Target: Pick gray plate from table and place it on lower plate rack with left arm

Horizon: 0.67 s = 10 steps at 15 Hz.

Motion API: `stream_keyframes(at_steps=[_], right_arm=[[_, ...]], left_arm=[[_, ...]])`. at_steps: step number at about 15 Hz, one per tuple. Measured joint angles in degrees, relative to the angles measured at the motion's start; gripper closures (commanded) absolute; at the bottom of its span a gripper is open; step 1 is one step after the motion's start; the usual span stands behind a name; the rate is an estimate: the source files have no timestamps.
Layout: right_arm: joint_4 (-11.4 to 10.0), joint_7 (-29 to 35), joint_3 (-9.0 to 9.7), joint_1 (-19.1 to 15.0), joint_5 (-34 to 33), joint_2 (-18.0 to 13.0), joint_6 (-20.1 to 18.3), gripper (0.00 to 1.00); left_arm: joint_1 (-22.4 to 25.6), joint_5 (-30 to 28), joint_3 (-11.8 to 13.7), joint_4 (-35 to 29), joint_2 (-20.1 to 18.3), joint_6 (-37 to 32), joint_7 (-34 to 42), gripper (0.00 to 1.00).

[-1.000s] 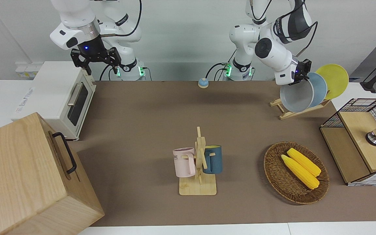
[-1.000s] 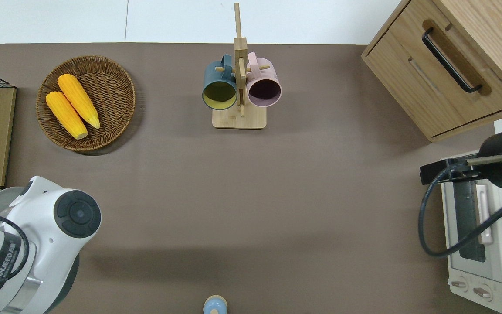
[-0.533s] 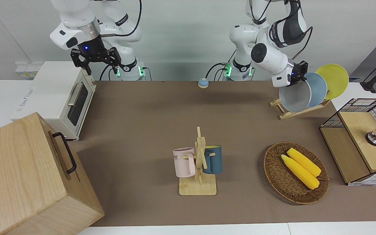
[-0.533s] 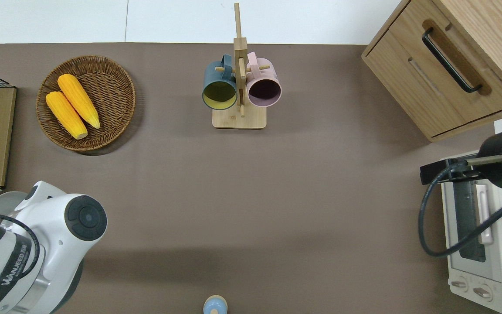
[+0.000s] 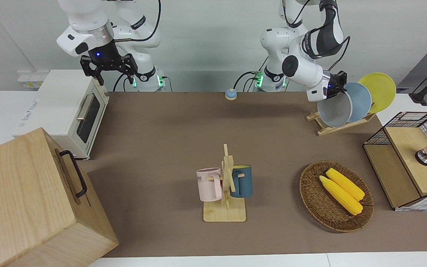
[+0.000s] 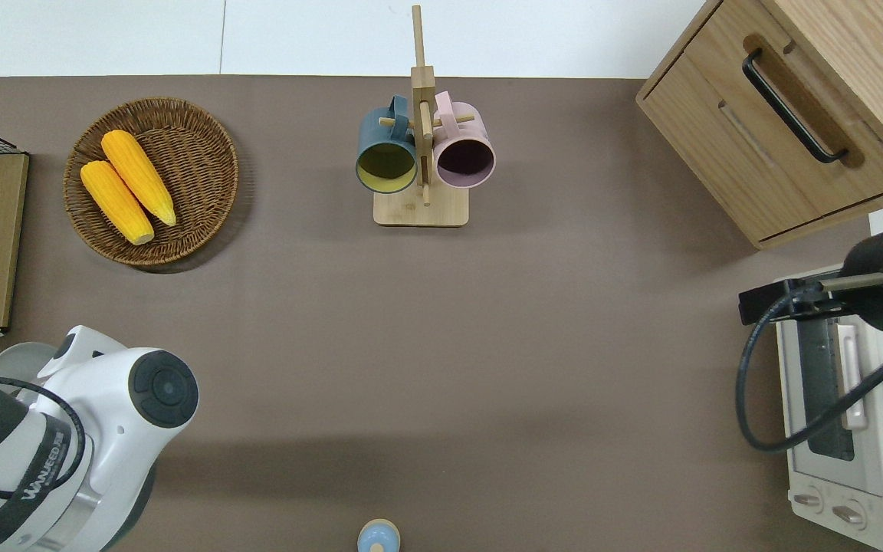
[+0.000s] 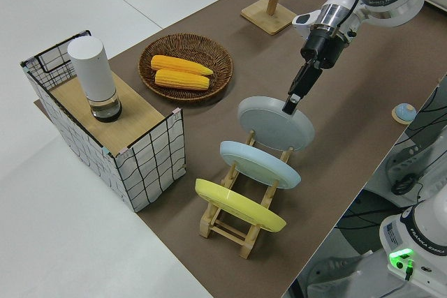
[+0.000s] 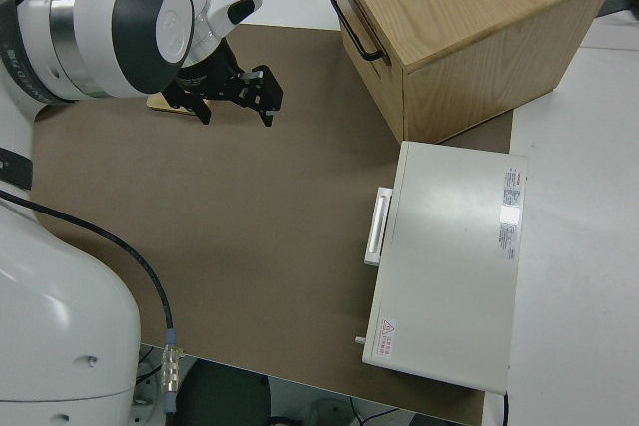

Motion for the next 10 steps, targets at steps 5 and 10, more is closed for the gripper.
stream_keyframes(at_steps=[5,10], right_arm=[[0.0,0.0,0.0,0.0,0.0,0.0,0.0,0.013],[0.0,0.0,0.0,0.0,0.0,0.0,0.0,0.013]], left_arm=[[-1.1,0.0,-0.3,-1.2,0.7,0.1,-3.2,1.0],[-1.1,0.0,-0.3,-1.7,1.7,1.6,-4.7,1.0]])
